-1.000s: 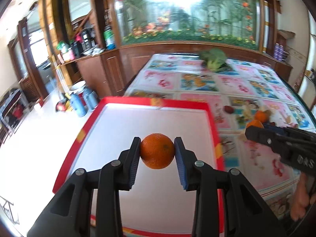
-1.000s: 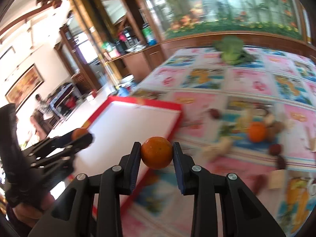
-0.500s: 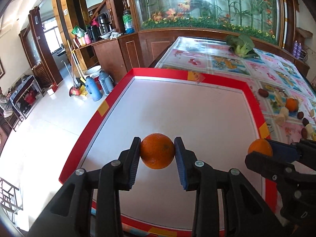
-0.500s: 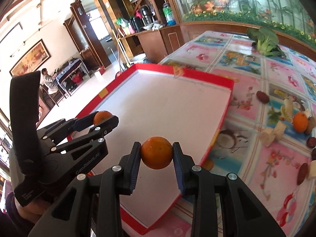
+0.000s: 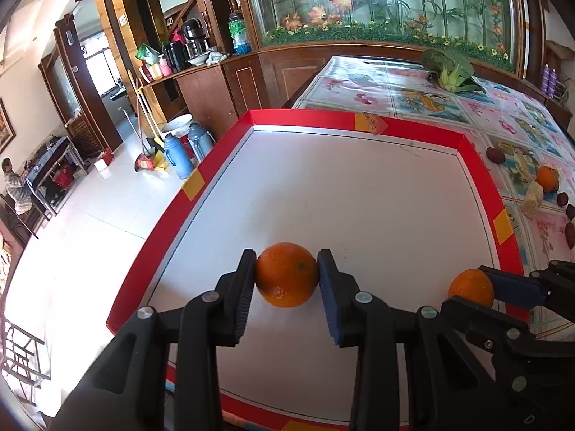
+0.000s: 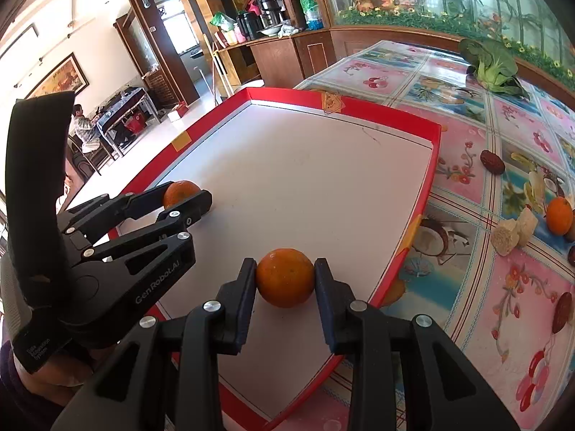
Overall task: Organize fruits
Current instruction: 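Carry both oranges over the white tray and open both tools to release them, then move both open tools back to the fruit on the tablecloth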
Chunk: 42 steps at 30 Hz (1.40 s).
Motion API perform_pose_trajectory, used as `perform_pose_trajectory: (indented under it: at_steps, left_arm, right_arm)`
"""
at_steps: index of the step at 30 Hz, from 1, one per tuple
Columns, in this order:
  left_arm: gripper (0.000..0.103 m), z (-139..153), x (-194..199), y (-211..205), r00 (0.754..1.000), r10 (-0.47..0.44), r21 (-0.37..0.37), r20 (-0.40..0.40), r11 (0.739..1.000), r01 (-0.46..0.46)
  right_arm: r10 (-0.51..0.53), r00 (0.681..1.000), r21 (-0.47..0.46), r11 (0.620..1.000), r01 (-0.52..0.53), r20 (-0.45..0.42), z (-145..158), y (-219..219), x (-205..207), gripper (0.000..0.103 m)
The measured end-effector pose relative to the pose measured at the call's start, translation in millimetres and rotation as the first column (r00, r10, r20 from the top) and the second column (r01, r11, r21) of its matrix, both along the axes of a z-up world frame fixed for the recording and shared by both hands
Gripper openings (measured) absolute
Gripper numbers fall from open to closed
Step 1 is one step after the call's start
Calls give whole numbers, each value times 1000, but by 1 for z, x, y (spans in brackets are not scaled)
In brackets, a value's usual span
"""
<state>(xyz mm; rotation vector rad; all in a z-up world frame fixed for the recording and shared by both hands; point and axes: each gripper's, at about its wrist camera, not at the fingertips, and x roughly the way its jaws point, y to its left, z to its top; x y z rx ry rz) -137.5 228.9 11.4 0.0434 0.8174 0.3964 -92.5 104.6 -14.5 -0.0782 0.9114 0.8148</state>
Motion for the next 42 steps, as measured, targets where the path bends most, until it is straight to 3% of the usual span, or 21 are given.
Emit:
perform_pose_trajectory:
  at_steps: [4, 6, 12, 23, 32, 38, 42]
  left_arm:
    - [49, 11, -6, -1, 999, 16, 30, 33, 999, -17]
    - [62, 22, -10, -3, 998, 20, 47, 64, 999, -23]
    - [76, 61, -22, -20, 987, 0, 107, 161, 994, -18]
    - [83, 94, -20, -71, 970, -115, 125, 214, 988, 90]
    - [89, 82, -3, -102, 971, -186, 97, 149, 980, 173]
    - [89, 50, 17, -135, 951, -305, 1, 42, 952, 305]
    - [89, 40, 29, -159, 936, -352, -2, 5, 936, 352]
  right_arm:
    - [-15, 1000, 17, 1000, 14, 20, 5, -9, 0, 34]
    - [-27, 999, 46, 999, 26, 32, 12, -19, 0, 34]
    - [-92, 991, 95, 992, 83, 97, 35, -48, -2, 40]
    - [-218, 970, 177, 964, 197, 108, 58, -105, 9, 41]
    - [-309, 943, 197, 939, 282, 123, 59, -171, 19, 41]
    - [-402, 910, 133, 912, 388, 101, 38, -240, 30, 44]
    - [-434, 897, 95, 900, 426, 83, 25, -263, 33, 44]
